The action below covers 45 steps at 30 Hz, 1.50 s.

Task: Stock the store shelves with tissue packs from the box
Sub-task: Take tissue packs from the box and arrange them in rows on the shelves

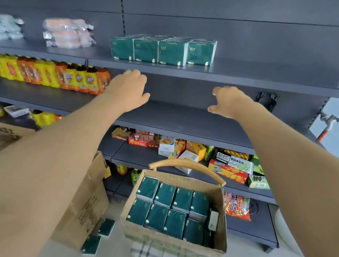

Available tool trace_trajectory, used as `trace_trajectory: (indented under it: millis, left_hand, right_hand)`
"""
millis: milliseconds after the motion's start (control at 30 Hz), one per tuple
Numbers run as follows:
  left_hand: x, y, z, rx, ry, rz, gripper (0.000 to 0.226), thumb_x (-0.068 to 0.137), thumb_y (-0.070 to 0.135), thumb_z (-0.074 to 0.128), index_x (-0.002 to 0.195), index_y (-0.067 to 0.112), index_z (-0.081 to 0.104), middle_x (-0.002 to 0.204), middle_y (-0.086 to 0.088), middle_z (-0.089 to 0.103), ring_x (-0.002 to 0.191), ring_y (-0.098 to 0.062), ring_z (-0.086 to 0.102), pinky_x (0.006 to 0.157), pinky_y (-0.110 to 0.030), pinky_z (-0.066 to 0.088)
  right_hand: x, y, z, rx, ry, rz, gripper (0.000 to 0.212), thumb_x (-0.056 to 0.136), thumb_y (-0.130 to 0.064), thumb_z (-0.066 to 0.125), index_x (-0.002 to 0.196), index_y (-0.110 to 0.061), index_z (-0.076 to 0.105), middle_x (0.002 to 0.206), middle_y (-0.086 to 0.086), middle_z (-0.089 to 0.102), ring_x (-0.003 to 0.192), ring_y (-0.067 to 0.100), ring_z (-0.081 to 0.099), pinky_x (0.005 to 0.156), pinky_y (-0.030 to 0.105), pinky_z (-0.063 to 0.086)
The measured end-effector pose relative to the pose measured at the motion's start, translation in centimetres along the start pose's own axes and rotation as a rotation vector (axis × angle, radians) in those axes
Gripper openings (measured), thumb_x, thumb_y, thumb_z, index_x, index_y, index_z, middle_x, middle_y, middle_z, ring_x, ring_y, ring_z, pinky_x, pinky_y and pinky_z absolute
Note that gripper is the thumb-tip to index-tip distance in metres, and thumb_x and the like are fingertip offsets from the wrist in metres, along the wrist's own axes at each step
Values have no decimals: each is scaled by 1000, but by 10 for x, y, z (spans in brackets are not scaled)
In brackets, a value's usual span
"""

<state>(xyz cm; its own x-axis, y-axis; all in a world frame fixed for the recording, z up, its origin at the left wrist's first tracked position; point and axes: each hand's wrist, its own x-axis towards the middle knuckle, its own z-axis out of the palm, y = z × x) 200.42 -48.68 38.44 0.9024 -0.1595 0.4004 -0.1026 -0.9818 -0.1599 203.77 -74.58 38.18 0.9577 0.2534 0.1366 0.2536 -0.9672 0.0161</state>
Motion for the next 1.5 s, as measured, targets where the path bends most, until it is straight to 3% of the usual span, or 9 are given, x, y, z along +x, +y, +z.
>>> trace_trajectory:
  millis: [233,367,567,800,967,1167,1300,1500]
  left_hand:
    - [-15,-13,118,-52,-208,13,42,95,35,50,126,6,51,121,-13,53,113,-29,50,88,-41,46]
    - [-12,-24,197,-107,-342,63,45,95,38,49,127,8,50,125,-10,52,118,-27,48,95,-39,43]
    - [-21,-35,307,-151,-564,167,40,95,38,46,124,10,50,123,-8,51,116,-25,47,94,-36,42]
    - [-45,-23,392,-209,-774,273,43,96,38,44,129,9,47,132,-7,48,121,-25,44,97,-37,41]
    - [-61,-5,437,-257,-886,326,44,98,37,42,131,10,45,134,-7,46,125,-23,41,100,-35,38]
    - [-78,8,475,-277,-941,346,43,98,38,42,130,10,47,130,-7,49,122,-24,45,103,-34,37]
    - [-84,7,489,-286,-937,290,44,97,39,45,130,9,49,127,-7,53,118,-23,48,99,-33,39]
    - [-79,11,494,-283,-945,285,45,97,37,46,132,9,48,131,-8,50,122,-25,45,101,-35,35]
  right_hand:
    - [16,-19,121,-9,-245,19,47,93,-33,53,132,-9,44,122,12,54,112,29,49,84,37,45]
    - [30,-31,196,18,-425,67,38,92,-33,56,122,-11,50,110,7,59,94,22,55,74,29,43]
    - [32,-49,302,13,-701,169,56,94,-39,51,140,-10,36,136,10,48,123,28,47,98,40,42]
    - [7,-65,394,169,-873,281,49,91,-38,56,129,-9,45,123,10,55,114,26,51,89,37,48]
    - [-12,-72,443,223,-931,356,45,91,-36,56,125,-8,48,122,11,56,115,27,51,90,37,46]
    - [-30,-69,496,357,-989,647,57,91,-43,57,131,-4,44,124,13,58,109,27,57,81,31,47]
    - [-38,-68,525,467,-927,870,73,85,-50,62,136,-2,39,127,16,54,110,28,56,77,28,43]
    - [-51,-81,546,627,-828,1089,64,75,-44,75,118,-3,50,116,15,57,102,30,58,74,30,43]
